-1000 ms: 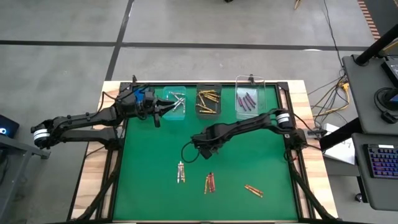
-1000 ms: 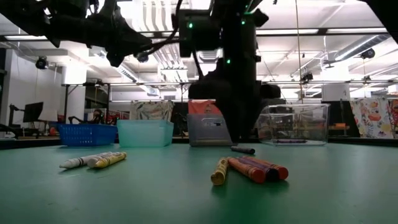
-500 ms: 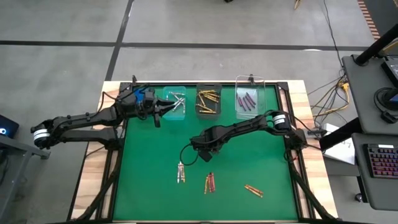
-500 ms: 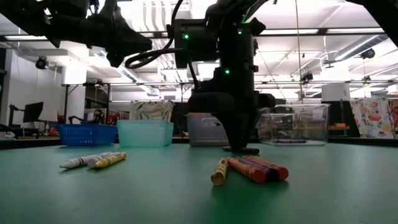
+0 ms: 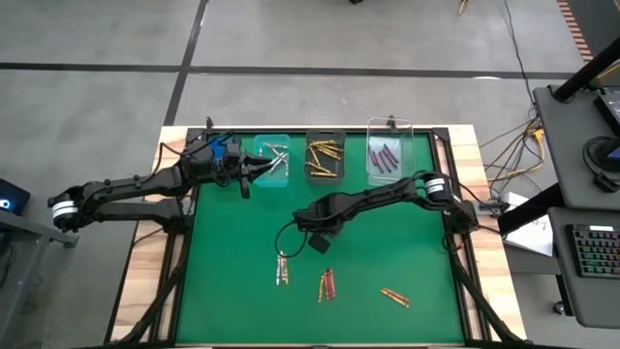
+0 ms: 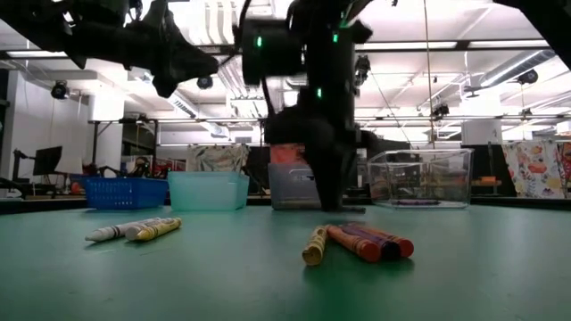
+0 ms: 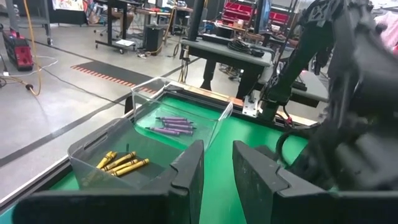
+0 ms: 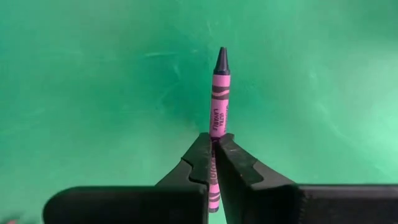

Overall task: Sort crayons
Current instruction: Put the violet crayon into the transparent bin

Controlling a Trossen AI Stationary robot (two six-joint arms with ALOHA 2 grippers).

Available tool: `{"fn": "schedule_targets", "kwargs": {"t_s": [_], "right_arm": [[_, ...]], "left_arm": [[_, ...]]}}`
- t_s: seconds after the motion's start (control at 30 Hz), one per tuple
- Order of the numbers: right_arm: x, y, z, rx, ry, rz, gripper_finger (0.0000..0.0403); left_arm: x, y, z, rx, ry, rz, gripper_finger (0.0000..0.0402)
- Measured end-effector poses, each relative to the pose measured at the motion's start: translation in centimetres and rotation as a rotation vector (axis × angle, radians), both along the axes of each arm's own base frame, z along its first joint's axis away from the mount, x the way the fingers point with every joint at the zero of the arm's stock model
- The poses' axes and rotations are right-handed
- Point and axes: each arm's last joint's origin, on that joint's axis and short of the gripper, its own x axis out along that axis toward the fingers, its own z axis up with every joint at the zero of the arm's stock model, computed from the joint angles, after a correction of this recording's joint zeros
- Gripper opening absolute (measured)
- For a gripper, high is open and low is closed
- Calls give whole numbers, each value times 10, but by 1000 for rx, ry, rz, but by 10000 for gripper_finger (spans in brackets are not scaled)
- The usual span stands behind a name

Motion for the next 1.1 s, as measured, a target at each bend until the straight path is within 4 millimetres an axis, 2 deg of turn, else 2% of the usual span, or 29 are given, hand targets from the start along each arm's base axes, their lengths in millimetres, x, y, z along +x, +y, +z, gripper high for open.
{"fn": "schedule_targets", "kwargs": {"t_s": [0.23,0.37,0.5,0.63,0.8,0.93,1.1], "right_arm": [[-4,-5,46,-4,-101,73,8],[-11,-20,74,-25,-162,99,8],[-21,-45,97,-47,-200,110,9],[-42,-81,122,-88,-210,79,9],[-78,-140,143,-160,-156,-73,9],[-106,-189,147,-180,-106,-232,9],[-141,-243,133,-167,-41,-422,9]], "left_arm": [[0,0,-1,-9,2,1,68],[0,0,0,-20,-1,2,68],[0,0,-1,-23,-2,3,68],[0,0,0,-22,-2,5,68],[0,0,0,-22,-3,6,68],[0,0,0,-22,-3,10,68],[0,1,0,-24,-3,30,68]]}}
